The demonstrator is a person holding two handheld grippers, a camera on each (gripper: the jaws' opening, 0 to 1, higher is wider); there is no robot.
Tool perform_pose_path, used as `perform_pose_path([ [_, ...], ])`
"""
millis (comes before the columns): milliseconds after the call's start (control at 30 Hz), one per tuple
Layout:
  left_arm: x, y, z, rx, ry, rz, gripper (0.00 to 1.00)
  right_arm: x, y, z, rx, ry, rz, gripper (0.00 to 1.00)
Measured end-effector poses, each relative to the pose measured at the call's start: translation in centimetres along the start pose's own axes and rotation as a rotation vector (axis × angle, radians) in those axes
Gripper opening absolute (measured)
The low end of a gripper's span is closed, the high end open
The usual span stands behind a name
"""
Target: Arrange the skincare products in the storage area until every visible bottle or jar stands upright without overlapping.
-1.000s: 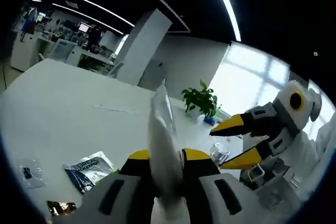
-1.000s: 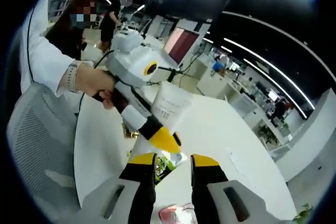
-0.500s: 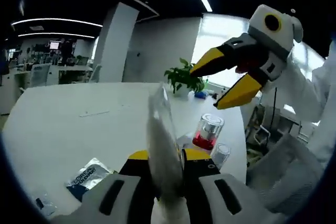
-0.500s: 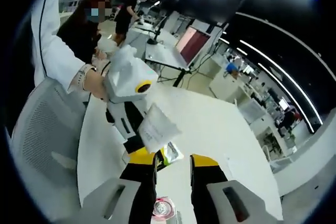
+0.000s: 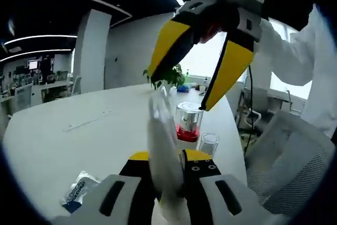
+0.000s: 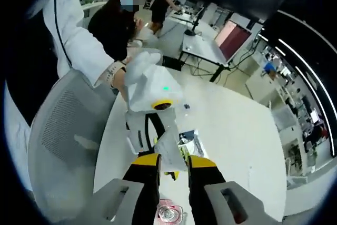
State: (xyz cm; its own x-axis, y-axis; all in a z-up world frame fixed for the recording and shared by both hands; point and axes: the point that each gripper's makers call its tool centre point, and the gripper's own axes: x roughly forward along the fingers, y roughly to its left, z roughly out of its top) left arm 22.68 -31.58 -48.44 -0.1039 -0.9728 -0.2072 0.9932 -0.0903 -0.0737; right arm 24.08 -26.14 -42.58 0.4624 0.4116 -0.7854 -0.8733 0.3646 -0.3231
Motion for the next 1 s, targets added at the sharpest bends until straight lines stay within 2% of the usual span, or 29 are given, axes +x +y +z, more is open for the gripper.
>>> perform_pose_path([
  [67,0.2,-0.6,0.1,0.070,-0.001,-0.024,0.12,0.1,0.8,-0.1,0.010,0.016,0.054,0.05],
  [200,0.5,-1.3,-0.9,0.113,0.045,-0.050,0.12,0.4,1.7,-0.6,-0.028,0.066,0.125,0.00],
  [233,0.6,-1.6,-1.0,0.117,0.056,-0.055,0.12,0.6,2.1,-0.9,-0.029,0.083,0.157,0.01],
  [333,0.8,-2.0,-1.6,0.135,0.077,-0.083,0.12,1.2,2.4,-1.1,-0.035,0.103,0.189,0.00],
  [500,1.1,-2.5,-2.5,0.157,0.114,-0.103,0.12,2.1,3.6,-1.8,-0.072,0.175,0.277,0.00],
  [533,1.1,-2.5,-2.3,0.161,0.099,-0.110,0.12,2.4,3.6,-1.8,-0.071,0.180,0.284,0.00],
  [600,1.0,-2.5,-2.3,0.150,0.092,-0.114,0.12,2.8,4.0,-1.9,-0.080,0.200,0.313,0.01],
  [667,1.0,-2.9,-2.2,0.155,0.089,-0.127,0.13,3.1,4.3,-2.7,-0.088,0.267,0.337,0.00],
  [700,1.0,-3.0,-2.5,0.154,0.108,-0.126,0.13,3.4,4.2,-2.6,-0.066,0.270,0.330,0.00],
  [1000,0.7,-2.5,-2.0,0.066,0.088,-0.121,0.17,3.3,4.2,-2.5,-0.097,0.306,0.356,0.00],
])
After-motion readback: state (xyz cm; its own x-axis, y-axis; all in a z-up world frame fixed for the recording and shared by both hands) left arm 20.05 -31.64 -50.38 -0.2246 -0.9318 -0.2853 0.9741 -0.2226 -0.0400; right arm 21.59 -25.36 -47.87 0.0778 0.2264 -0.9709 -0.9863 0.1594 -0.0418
